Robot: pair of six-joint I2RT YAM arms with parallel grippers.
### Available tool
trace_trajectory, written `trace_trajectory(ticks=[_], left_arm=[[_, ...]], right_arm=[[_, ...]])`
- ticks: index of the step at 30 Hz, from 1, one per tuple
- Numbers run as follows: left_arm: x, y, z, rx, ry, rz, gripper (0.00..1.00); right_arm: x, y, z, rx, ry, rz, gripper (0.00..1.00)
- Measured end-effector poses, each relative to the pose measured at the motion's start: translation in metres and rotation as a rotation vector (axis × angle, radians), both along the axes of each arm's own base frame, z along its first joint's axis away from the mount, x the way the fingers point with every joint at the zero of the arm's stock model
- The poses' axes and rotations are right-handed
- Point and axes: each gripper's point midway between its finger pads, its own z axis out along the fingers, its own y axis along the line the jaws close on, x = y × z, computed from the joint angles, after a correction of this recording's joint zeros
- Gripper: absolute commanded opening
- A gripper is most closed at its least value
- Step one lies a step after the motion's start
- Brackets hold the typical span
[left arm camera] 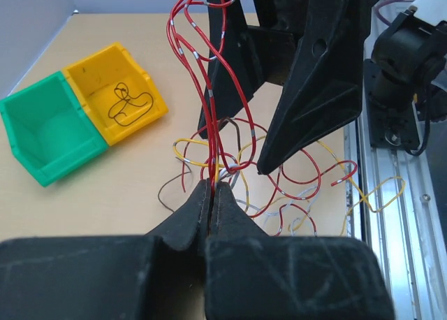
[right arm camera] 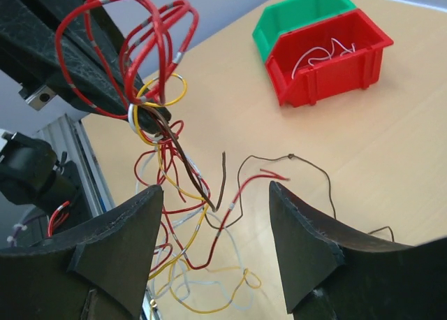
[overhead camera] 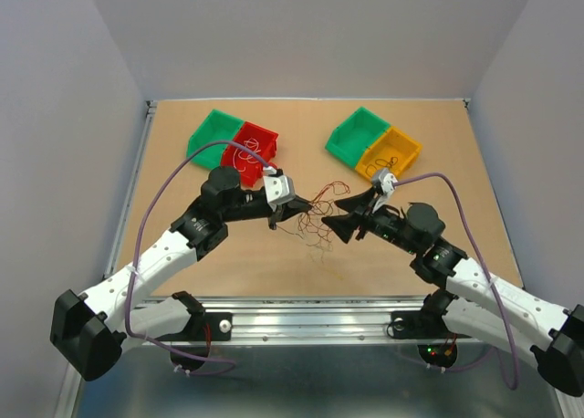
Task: Untangle the cables
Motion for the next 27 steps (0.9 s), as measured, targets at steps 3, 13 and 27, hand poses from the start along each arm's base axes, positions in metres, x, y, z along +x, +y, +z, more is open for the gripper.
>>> trace_trajectory(ticks=[3,13,27], left_arm=[[-0.004,0.0,0.0,-0.002,0.01,-0.02,0.0],[-0.011,-0.001,-0.002,0.002,0.028,-0.052,0.0],[0.092,0.084,0.036,-0.099,-0.021,0.652,0.0]], right_arm=[[-0.004,0.003,0.002,0.005,-0.034,0.032,0.65],[-0.007,0.008,0.016,0.05,-0.114,0.073,0.01],[0.052,-0.126,0.005,0.22,0.074,-0.777,0.01]])
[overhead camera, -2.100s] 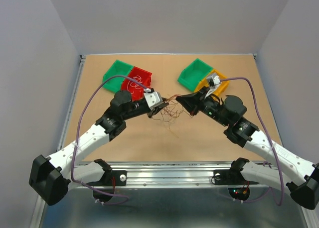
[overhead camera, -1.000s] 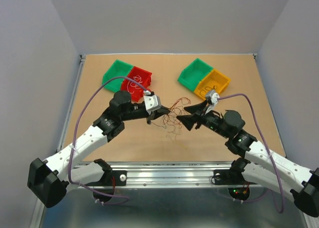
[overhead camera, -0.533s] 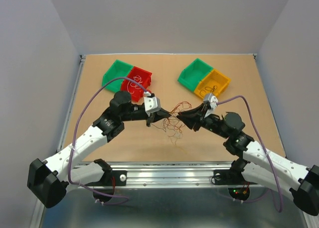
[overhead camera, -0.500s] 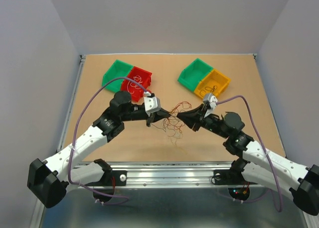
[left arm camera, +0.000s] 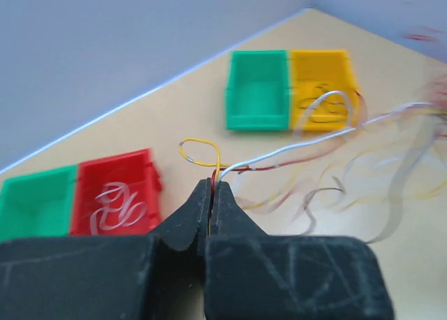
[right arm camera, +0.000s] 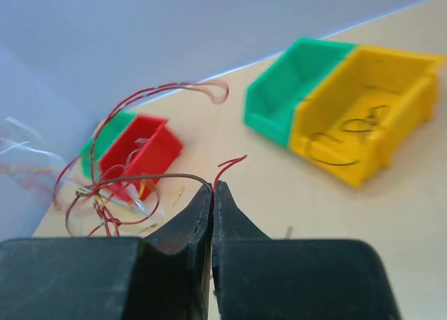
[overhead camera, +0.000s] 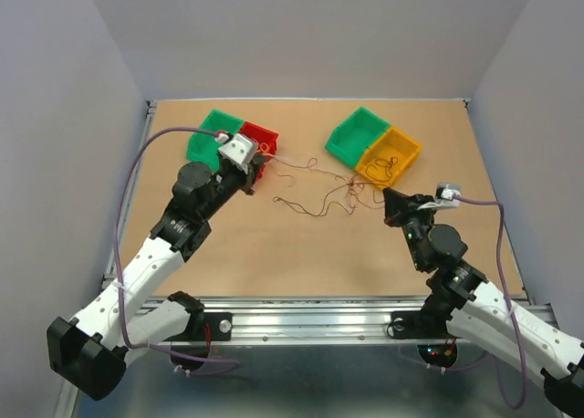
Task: Untangle the cables
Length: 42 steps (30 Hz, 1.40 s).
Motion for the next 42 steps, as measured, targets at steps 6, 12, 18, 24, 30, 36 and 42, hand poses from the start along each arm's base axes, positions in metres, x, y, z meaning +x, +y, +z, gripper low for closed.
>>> trace_trajectory(ticks=[6,12,18,24,30,36,42], left_arm=[[0.041,0.045,-0.006,-0.02,0.057,0.192,0.0],[0.041,0.042,-0.016,-0.005,0.088,0.177,0.0],[0.065,0.096,-0.01,-0.034,0.097,0.453,0.0],[0.06,0.165,0.021,-0.115,0.042,0.688,0.0],[0.033,0.191,0.061,-0.149,-0.086,0.758,0.0],[0.026,0.235,0.078,-0.072,-0.179,0.945,0.0],[0.014,0.221,0.101,-0.048,-0.225,0.799,0.0]], right_arm=[[-0.008,-0.055,-0.008,0.06,0.015,-0.23,0.01],[-0.003,-0.045,-0.028,-0.009,0.072,-0.205,0.01],[0.0,-0.055,-0.052,-0.029,0.15,-0.288,0.01],[-0.011,-0.069,-0.025,0.199,0.087,-0.329,0.01],[-0.017,-0.06,-0.014,0.325,0.072,-0.264,0.01],[-0.023,-0.061,-0.009,0.395,0.068,-0.244,0.01],[-0.02,-0.054,-0.022,0.227,0.091,-0.208,0.4]])
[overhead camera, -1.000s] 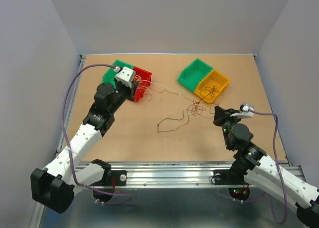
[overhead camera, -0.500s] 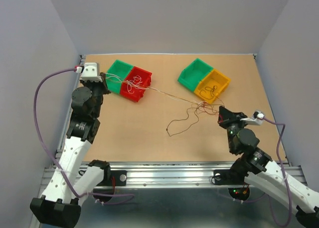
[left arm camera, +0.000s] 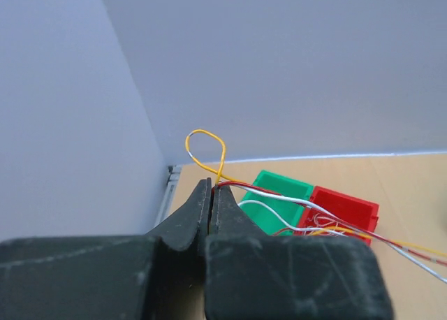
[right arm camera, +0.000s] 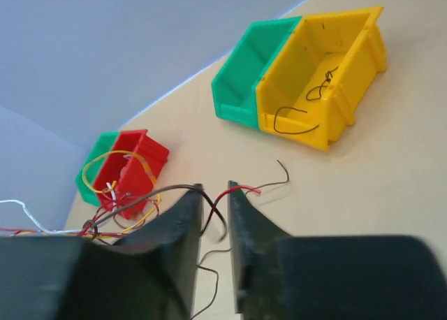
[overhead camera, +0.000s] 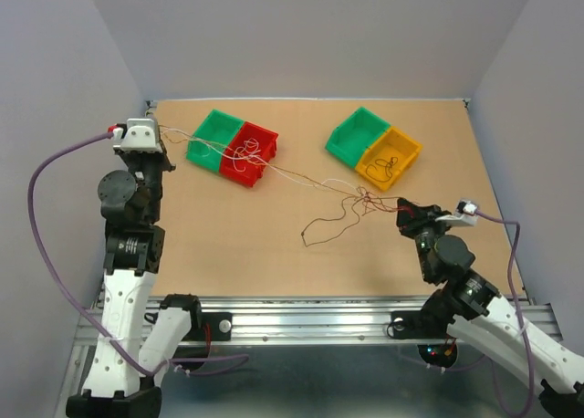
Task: Untangle the cables
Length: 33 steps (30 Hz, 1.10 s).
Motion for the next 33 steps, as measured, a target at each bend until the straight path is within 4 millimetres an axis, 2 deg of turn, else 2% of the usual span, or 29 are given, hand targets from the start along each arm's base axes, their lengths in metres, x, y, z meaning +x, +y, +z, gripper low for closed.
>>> trace_trajectory(ticks=[1,3,4,5,7,11,14,16,19,23,25,33], left_arm=[[-0.004,-0.003,0.007,0.01,-0.015,-0.031,0.0],[-0.012,-0.017,0.022,0.032,-0.051,-0.121,0.0],[-0.015,-0.023,0.027,0.041,-0.062,-0.156,0.0],[-0.02,-0.033,0.032,0.054,-0.075,-0.214,0.0],[-0.028,-0.05,0.036,0.075,-0.081,-0.308,0.0],[-0.047,-0.081,0.044,0.117,-0.076,-0.492,0.0],[-0.065,-0.101,0.055,0.149,-0.087,-0.614,0.0],[-0.074,-0.11,0.058,0.165,-0.091,-0.671,0.0],[-0.087,-0.118,0.063,0.182,-0.103,-0.731,0.0],[-0.098,-0.124,0.069,0.188,-0.109,-0.773,0.0],[-0.102,-0.126,0.073,0.188,-0.114,-0.788,0.0],[-0.112,-0.133,0.1,0.175,-0.151,-0.833,0.0]], right_arm=[[0.001,0.001,-0.004,-0.043,0.012,0.01,0.55],[0.003,0.011,-0.014,-0.132,0.036,0.067,0.69],[0.004,0.018,-0.018,-0.181,0.045,0.107,0.79],[0.005,0.023,-0.024,-0.211,0.06,0.136,0.82],[0.005,0.038,-0.035,-0.278,0.083,0.215,0.84],[0.006,0.064,-0.044,-0.348,0.082,0.346,0.87],[0.005,0.096,-0.039,-0.378,0.021,0.494,0.88],[0.002,0.12,-0.037,-0.394,-0.03,0.608,0.88],[-0.001,0.161,-0.047,-0.438,-0.055,0.804,0.89],[-0.007,0.205,-0.061,-0.463,-0.09,1.028,1.0],[-0.011,0.222,-0.059,-0.457,-0.129,1.11,1.0],[-0.02,0.305,-0.019,-0.442,-0.359,1.352,1.0]])
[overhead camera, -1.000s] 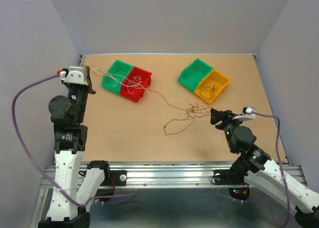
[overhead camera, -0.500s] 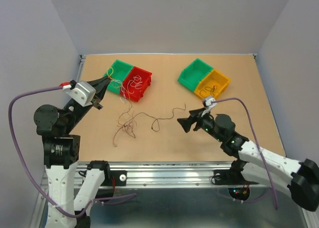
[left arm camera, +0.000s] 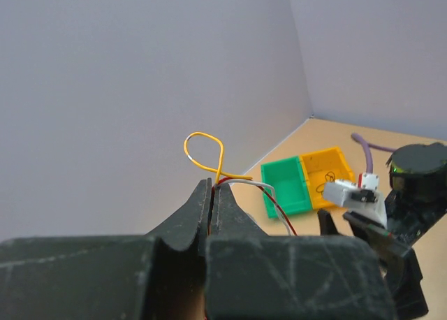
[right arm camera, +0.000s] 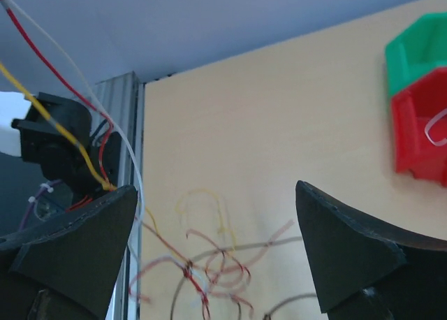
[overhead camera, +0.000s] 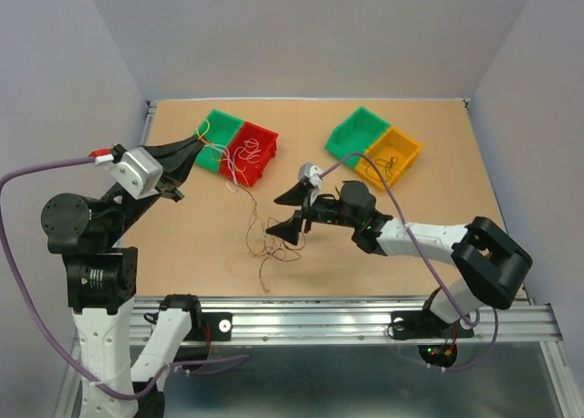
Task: Untangle the cables
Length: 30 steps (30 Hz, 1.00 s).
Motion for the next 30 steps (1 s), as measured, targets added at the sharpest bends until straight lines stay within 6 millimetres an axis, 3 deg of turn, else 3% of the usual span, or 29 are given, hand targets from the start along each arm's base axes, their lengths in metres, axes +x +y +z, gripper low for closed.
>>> trace_trajectory(ticks=[7,10,12,14,17,21,23,25,27,30], left_arm=[[0.001,-0.006,0.014,-0.037,0.005,-0.045,0.0],[0.006,-0.007,0.024,-0.051,0.001,-0.054,0.0],[0.01,-0.006,0.034,-0.062,-0.014,-0.046,0.0],[0.014,-0.003,0.045,-0.078,-0.028,-0.027,0.0],[0.017,0.004,0.073,-0.116,-0.074,0.015,0.0],[0.01,0.016,0.118,-0.178,-0.161,0.074,0.0],[-0.001,0.023,0.147,-0.217,-0.222,0.107,0.0],[-0.012,0.031,0.173,-0.257,-0.282,0.14,0.0],[-0.029,0.039,0.197,-0.3,-0.338,0.166,0.0],[-0.052,0.045,0.214,-0.34,-0.374,0.182,0.0]], right_arm=[[-0.017,0.057,0.0,0.012,-0.045,0.143,0.97],[-0.022,0.072,-0.011,-0.003,-0.037,0.174,0.84],[-0.024,0.079,-0.019,-0.013,-0.034,0.185,0.69],[-0.023,0.082,-0.03,-0.03,-0.02,0.179,0.56],[-0.018,0.085,-0.038,-0.044,-0.009,0.146,0.53],[-0.004,0.085,-0.041,-0.048,0.002,0.055,0.38],[0.006,0.082,-0.043,-0.049,0.009,-0.009,0.25],[0.017,0.075,-0.054,-0.067,0.039,-0.094,0.24],[0.023,0.066,-0.069,-0.093,0.06,-0.158,0.06],[0.027,0.059,-0.074,-0.085,0.073,-0.204,0.04]])
